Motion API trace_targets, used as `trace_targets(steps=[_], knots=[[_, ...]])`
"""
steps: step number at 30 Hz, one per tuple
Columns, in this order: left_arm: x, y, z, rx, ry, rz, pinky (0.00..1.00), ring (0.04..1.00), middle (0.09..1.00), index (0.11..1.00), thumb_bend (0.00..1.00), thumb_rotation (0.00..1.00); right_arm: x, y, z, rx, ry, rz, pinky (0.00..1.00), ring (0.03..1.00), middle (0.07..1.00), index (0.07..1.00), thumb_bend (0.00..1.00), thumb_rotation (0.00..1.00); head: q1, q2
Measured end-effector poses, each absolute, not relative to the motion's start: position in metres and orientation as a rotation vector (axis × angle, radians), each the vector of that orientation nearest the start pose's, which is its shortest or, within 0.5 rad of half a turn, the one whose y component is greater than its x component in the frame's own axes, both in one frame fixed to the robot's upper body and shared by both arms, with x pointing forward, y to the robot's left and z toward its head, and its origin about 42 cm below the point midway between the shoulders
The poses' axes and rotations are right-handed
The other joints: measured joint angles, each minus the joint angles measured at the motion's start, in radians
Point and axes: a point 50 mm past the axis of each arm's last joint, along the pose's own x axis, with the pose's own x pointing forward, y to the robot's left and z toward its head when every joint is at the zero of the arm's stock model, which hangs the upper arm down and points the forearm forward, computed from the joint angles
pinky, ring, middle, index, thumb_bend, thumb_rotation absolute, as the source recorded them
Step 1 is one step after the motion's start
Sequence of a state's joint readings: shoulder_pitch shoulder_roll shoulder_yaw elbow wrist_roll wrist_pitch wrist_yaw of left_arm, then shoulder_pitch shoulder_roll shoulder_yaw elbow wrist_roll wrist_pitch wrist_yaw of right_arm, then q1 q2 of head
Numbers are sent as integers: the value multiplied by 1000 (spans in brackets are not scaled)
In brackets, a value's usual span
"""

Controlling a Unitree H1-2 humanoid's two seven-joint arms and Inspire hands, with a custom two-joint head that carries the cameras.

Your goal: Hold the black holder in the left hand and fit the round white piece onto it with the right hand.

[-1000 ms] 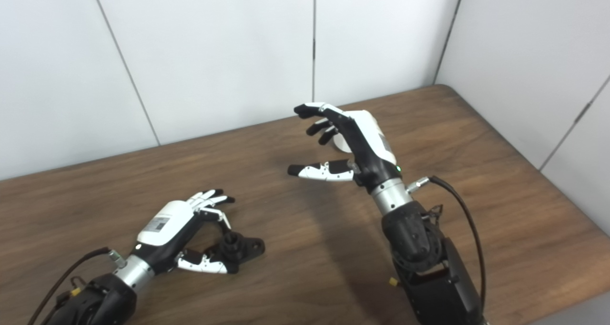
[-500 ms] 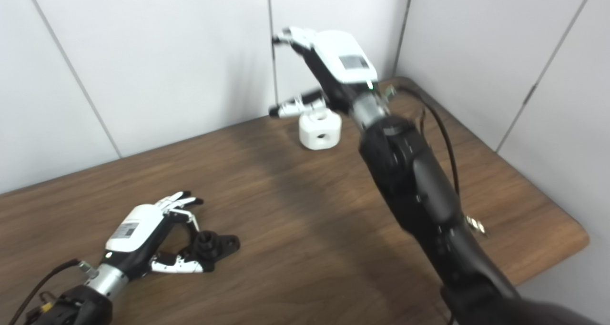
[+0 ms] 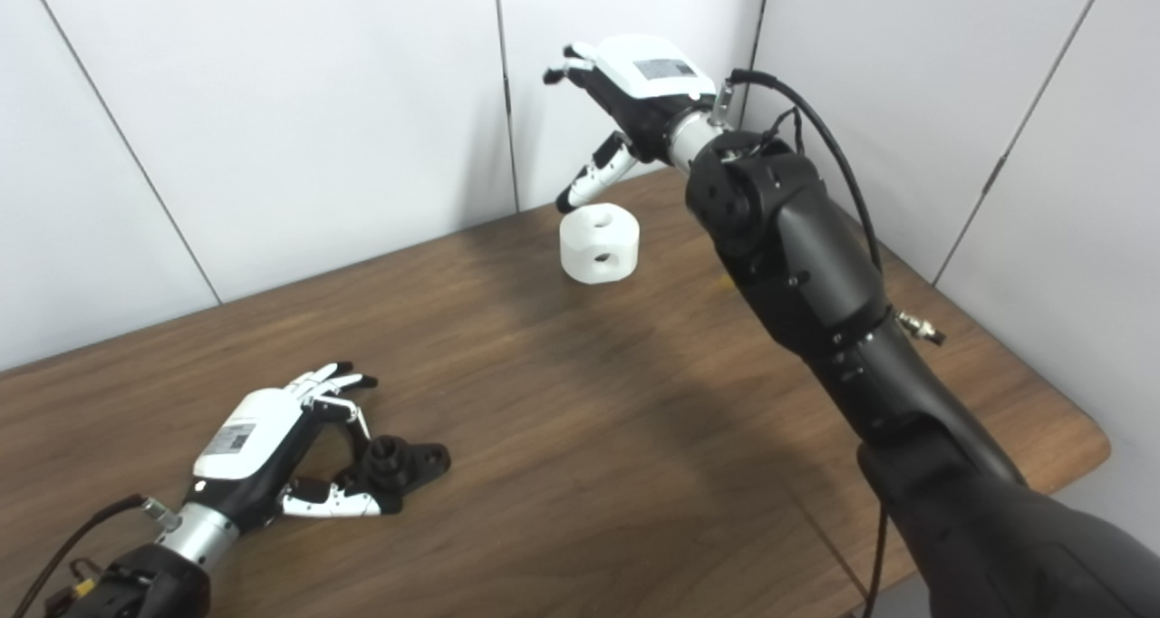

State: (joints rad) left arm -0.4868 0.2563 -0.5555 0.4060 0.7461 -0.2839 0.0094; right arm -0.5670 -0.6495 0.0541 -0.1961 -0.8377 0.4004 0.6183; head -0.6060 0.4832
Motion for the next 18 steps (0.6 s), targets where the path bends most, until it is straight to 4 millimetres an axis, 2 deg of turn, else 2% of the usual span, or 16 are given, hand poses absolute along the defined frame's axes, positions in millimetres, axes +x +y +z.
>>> trace_targets(steps=[3,7,9,13,18], knots=[[394,137,123,1144,-456,-663,922,944,860,484,525,57,406,-336,346,-1371,65,92,815,1000,1000,944,995,403,2,3],[394,137,123,1143,-455,-662,925,944,866,483,525,57,418,-328,350,-1365,131,174,785,1000,1000,968,1000,393,3,6],[393,136,123,1142,-457,-663,930,948,869,483,525,57,422,-327,354,-1382,155,201,849,1000,1000,974,1000,398,8,6],[393,136,123,1142,-458,-663,931,951,873,483,524,57,429,-326,356,-1425,217,240,864,1000,1000,972,1000,379,15,0],[392,136,123,1142,-456,-662,924,951,877,483,525,58,437,-329,339,-1463,308,275,888,1000,1000,970,1000,340,22,-8]])
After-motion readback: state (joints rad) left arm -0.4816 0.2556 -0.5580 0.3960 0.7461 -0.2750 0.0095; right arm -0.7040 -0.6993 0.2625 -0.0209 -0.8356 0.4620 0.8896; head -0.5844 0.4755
